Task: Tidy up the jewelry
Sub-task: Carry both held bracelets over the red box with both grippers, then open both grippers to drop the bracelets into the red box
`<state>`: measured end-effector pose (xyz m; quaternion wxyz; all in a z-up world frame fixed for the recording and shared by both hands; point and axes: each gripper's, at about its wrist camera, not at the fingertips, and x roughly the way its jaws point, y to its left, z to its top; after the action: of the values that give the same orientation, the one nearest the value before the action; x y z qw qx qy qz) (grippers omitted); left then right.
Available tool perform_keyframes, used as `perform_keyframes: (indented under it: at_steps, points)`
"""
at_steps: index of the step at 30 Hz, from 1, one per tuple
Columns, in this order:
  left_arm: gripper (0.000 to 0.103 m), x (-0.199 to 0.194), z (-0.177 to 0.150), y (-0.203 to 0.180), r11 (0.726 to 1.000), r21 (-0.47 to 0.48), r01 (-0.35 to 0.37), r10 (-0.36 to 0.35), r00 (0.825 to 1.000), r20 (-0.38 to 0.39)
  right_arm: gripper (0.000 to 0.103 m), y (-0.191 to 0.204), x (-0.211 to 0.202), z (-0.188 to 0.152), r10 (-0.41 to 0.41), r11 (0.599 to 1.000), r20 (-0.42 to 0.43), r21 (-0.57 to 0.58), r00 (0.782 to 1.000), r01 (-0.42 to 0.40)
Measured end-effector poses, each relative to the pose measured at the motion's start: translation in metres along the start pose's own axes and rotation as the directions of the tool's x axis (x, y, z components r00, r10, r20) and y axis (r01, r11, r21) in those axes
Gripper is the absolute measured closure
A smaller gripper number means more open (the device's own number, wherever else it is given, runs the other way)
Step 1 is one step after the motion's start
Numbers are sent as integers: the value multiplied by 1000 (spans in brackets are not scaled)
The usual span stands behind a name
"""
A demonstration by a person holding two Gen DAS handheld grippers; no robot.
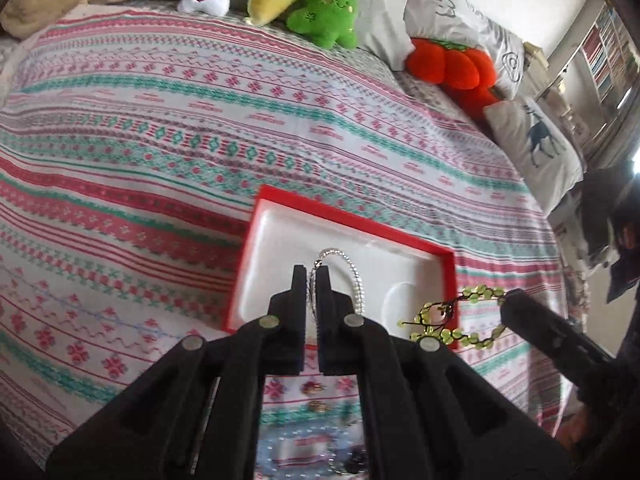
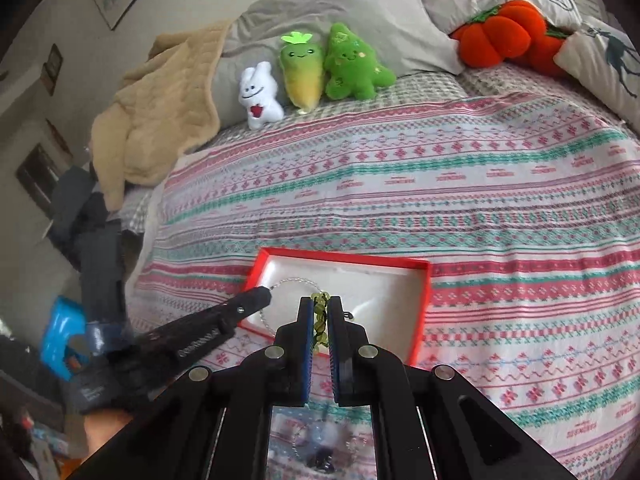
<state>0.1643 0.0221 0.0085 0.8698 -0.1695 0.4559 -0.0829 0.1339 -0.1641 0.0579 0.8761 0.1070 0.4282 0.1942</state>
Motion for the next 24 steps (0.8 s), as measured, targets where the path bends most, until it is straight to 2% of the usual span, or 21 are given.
perform_keyframes:
  at_steps: [2,8,14,15,16,19,20,21,23,24]
  points:
    - [98,1,1,2,1000,8,-28,28,1000,5,96,3,7,0,-5,1000,1,-20,1000,5]
    - [98,8,-2,1,994,45,-99,100,995,-9,96,-14,38,-5,-115,993,-53,-33,992,113]
    - [98,4,-1,-3,992,59,-114,114,993,-1,95,-24,42,-6,-145,989,-62,-36,987,143]
    - [98,2,-1,-4,991,63,-119,119,993,3,92,-23,40,-6,-149,988,-60,-38,987,147]
    - [92,1,0,-6,990,71,-125,125,992,4,88,-21,38,-5,-154,988,-59,-40,986,152]
    - [55,-12,-1,-12,983,113,-144,143,990,21,85,-18,27,-4,-167,985,-47,-41,985,165]
    - [47,-18,-2,-12,981,123,-151,148,989,32,83,-17,22,-4,-165,986,-43,-38,985,163]
    - [46,-23,-2,-13,979,131,-156,153,988,38,78,-17,18,-4,-165,986,-42,-36,985,164]
    - [43,-31,-4,-13,976,142,-164,160,986,35,62,-17,10,-5,-172,985,-38,-35,984,170]
    - [41,-35,-5,-13,974,146,-172,169,985,31,42,-17,7,-6,-175,984,-35,-29,984,174]
